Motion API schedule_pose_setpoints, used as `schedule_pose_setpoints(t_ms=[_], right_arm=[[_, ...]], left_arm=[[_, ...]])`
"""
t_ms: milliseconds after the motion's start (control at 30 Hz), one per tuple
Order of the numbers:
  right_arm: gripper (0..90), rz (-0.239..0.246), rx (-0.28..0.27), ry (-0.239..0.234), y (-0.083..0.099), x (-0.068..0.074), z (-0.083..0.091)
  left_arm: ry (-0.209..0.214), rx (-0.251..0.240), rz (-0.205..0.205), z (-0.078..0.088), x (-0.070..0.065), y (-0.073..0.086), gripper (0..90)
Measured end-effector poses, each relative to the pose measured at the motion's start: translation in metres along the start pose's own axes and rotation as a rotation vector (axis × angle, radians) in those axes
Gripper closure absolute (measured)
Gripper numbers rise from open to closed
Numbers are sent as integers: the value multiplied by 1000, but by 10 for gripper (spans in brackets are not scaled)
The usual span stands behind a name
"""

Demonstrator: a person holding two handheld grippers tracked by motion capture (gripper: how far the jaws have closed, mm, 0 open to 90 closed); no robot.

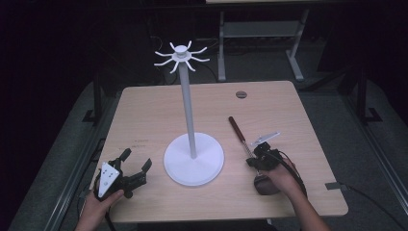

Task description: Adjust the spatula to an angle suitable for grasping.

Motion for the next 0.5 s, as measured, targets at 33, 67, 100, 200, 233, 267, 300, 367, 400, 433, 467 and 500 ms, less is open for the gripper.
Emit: schedule_pose_setpoints(t_ms=[33, 67, 100, 200, 233, 267, 300, 367, 400, 433, 467, 500], right_arm=[[897, -2, -5, 5, 1, -4, 1], [897, 1, -9, 8, 1, -6, 1], [897, -7, -4, 9, 2, -8, 2], [897, -14, -4, 16, 3, -13, 4], [897, -11, -6, 19, 3, -15, 4], [897, -11, -6, 19, 3, -15, 4], [897, -20, -4, 29, 5, -20, 5], [897, -38, 2, 31, 6, -23, 7], [897, -30, -7, 38, 7, -27, 7], [897, -37, -8, 41, 8, -29, 8], [897, -50, 1, 45, 9, -32, 9], [897, -55, -2, 47, 9, -33, 10]], left_arm=[[-1, 0, 0, 0, 0, 0, 127], [-1, 0, 1, 0, 0, 0, 127], [-1, -1, 2, 0, 0, 0, 127], [-2, 0, 1, 0, 0, 0, 127], [-2, 0, 2, 0, 0, 0, 127], [-2, 0, 2, 0, 0, 0, 127], [-1, -2, 2, 0, 0, 0, 127], [-2, -1, 2, 0, 0, 0, 127], [-2, -1, 2, 0, 0, 0, 127], [-2, -1, 2, 0, 0, 0, 127], [-2, -2, 2, 0, 0, 0, 127], [-2, -1, 2, 0, 0, 0, 127]])
Point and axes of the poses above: each handheld gripper's, and its own axes: z roughly backward along the jaws, y roughly out of its underside, x roughly to its left, the point moved 4 cm from there along -z, roughly forward along the jaws, and after that the axes turned 2 degrees about y, right-handed, at the moved point
